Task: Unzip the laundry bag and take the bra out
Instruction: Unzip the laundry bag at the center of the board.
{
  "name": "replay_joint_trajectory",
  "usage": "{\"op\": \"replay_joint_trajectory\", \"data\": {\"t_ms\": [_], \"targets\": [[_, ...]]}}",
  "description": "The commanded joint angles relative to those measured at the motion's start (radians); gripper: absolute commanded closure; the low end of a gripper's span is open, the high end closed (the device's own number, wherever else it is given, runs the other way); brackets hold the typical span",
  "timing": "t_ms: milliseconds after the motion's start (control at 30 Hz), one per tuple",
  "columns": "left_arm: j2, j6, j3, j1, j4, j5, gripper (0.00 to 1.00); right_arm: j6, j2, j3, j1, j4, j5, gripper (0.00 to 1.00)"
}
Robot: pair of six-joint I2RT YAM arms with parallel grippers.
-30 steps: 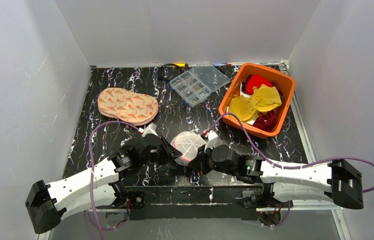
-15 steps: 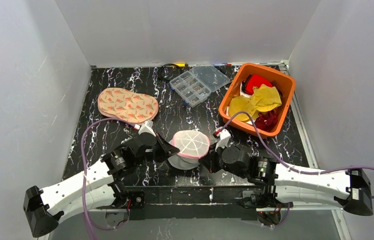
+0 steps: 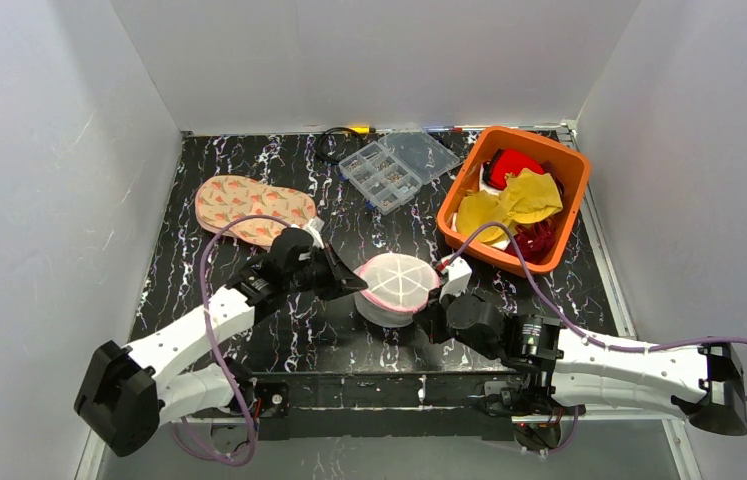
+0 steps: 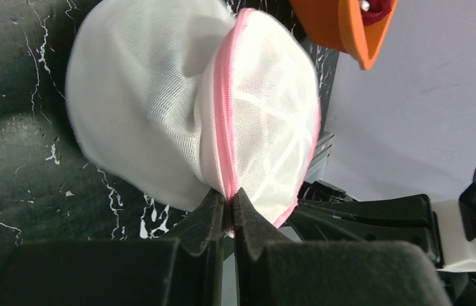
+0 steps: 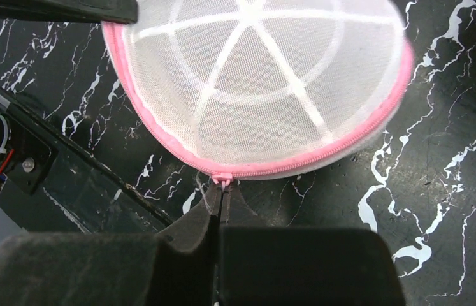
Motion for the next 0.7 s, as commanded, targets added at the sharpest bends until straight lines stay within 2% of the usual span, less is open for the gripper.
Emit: {"op": "replay_joint_trajectory", "data": {"t_ms": [0,100,200,267,367,500,667], "targets": [[0.022,0.081,0.028,0.017,0.053,0.101,0.95,-0.002,-0.003,-0.016,0.003,0.032,-0.026,0.99],[-0.025,0.052,-0.011,0.017,0.071,0.091,0.63,0.020,-0.005,-0.024,0.004,0.067,-0.056,0.99],[-0.082,0.061,0.008,0.017,-0.041,0.046,0.33,0.032,-0.005,-0.023,0.004,0.099,-0.078,0.99],[-0.124,0.057,0.025,0.016,-0.146,0.016,0.24,0.039,0.004,-0.013,0.004,0.118,-0.099,0.99],[-0.229,0.004,0.002,0.009,-0.251,-0.038,0.18,0.044,0.028,0.004,0.005,0.147,-0.122,0.99],[-0.343,-0.136,-0.102,-0.080,-0.255,-0.148,0.17,0.042,0.084,0.027,0.005,0.201,-0.151,0.99],[-0.314,-0.212,-0.091,-0.227,-0.221,-0.258,0.18,0.037,0.164,0.056,0.005,0.273,-0.182,0.99]]}}
